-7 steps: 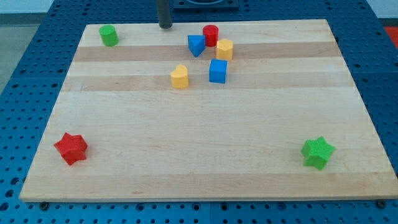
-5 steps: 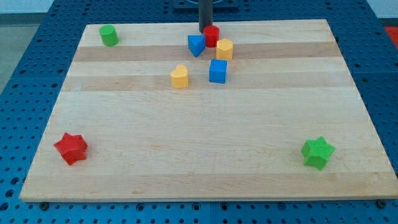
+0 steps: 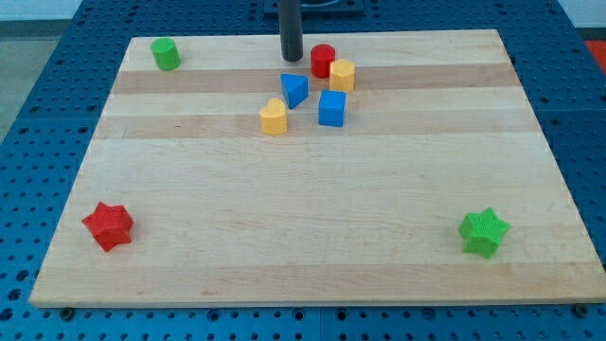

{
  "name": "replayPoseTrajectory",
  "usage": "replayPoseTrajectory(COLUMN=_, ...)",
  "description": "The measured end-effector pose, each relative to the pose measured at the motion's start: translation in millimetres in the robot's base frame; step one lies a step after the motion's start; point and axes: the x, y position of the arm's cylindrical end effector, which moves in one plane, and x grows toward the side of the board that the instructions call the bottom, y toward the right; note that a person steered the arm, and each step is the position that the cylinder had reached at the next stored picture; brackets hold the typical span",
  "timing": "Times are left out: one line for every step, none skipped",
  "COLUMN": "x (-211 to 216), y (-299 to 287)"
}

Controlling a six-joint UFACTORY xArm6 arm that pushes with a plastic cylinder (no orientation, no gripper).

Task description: Form a triangle with triangle red circle and hexagon

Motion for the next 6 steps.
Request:
replayPoseTrajectory(x=7.7, y=50.7)
replayPoseTrajectory(x=20.1, y=109.6)
replayPoseTrajectory(x=29.1, y=138.3)
replayPoseTrajectory(x=51.5, y=114.3)
replayPoseTrajectory(x=64.7, y=95.7)
replayPoseTrajectory(x=92.1, y=81.9)
